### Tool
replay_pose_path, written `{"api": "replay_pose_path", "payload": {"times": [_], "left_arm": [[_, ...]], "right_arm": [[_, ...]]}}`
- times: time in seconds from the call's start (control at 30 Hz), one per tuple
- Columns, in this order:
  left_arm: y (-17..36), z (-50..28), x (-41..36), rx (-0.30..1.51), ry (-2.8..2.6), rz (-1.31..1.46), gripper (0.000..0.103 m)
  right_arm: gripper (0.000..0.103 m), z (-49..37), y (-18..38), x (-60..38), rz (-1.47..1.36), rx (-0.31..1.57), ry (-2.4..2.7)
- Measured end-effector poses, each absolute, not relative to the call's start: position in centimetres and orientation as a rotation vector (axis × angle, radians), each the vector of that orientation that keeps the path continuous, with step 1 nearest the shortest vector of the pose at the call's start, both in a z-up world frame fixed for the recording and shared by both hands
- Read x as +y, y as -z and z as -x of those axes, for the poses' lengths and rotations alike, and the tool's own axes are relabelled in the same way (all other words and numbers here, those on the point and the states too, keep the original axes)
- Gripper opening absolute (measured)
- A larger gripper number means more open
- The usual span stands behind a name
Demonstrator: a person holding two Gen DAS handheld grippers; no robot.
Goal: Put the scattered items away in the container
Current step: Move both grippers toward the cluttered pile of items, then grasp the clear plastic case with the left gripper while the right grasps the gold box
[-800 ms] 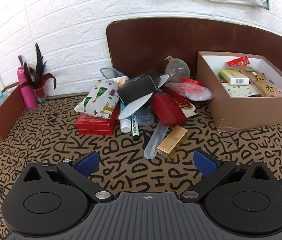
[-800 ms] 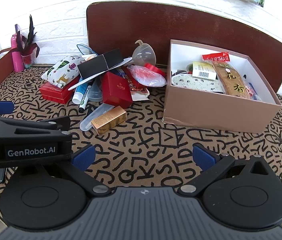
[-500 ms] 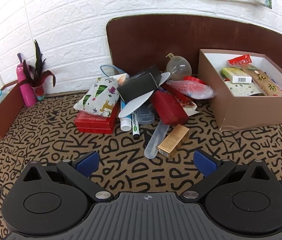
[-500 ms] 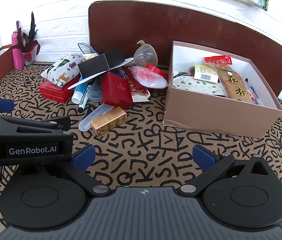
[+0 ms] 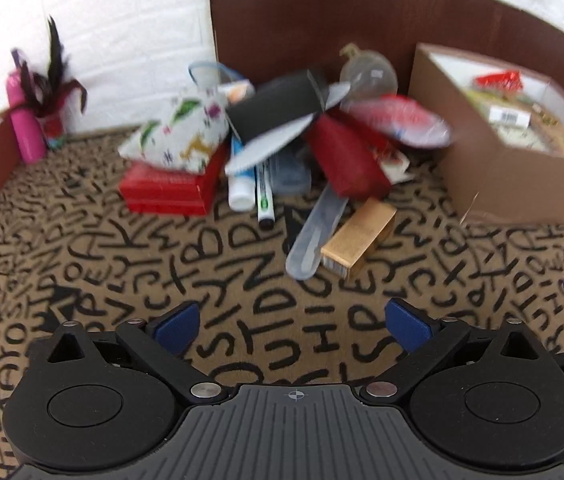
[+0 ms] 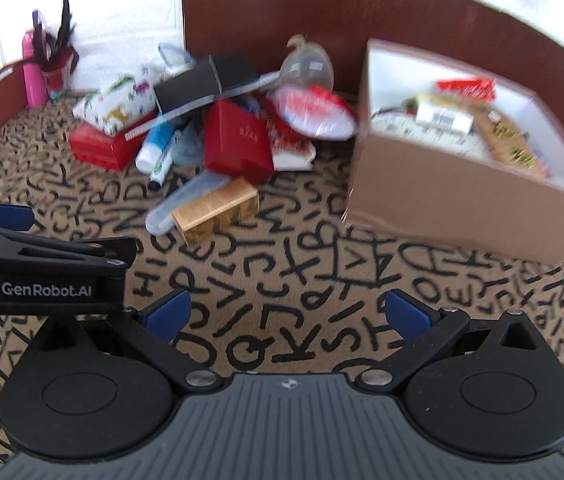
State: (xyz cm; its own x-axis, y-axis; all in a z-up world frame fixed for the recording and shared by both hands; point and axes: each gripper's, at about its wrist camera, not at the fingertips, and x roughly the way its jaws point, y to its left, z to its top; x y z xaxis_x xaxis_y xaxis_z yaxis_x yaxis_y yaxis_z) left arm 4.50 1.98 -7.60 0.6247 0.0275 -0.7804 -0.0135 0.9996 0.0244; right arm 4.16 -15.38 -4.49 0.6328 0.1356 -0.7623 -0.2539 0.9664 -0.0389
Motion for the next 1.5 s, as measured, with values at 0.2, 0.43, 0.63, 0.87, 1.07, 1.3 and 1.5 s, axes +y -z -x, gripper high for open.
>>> {"api": "replay_pose_path", "payload": {"times": [0.2,0.43,0.63,0.87,1.07,1.3,1.5], "left_arm": [[10.0,-7.2,2.6,0.930,0.008,-0.021,0.090],[11.8,-11.0,3.9,0.975,0.081,0.038,0.065],[12.8,-13.2,4.3,0.996,0.149,0.065,0.043],[13.2,-15.0,3.8,0.966,0.200,0.005,0.049],[13.4,-16.0,3.8,0.958,0.218,-0.003,0.047],[13.2,-16.0,3.4,0.956,0.210,-0.027,0.034],[13.0,-16.3,3.4,0.979,0.233,-0.004,0.030]], "right_arm": [[0.103,-6.5,7.4,-14.5,0.135,0.874,-0.325],[0.094,-9.8,9.6,-13.1,0.171,0.853,-0.410],[0.090,-12.2,10.5,-12.0,0.207,0.823,-0.463],[0.091,-13.4,11.0,-10.5,0.301,0.744,-0.565],[0.094,-15.0,11.5,-11.0,0.246,0.745,-0.553],[0.097,-15.3,11.4,-11.4,0.288,0.714,-0.526],[0.084,-15.7,11.2,-12.1,0.240,0.733,-0.577]]}}
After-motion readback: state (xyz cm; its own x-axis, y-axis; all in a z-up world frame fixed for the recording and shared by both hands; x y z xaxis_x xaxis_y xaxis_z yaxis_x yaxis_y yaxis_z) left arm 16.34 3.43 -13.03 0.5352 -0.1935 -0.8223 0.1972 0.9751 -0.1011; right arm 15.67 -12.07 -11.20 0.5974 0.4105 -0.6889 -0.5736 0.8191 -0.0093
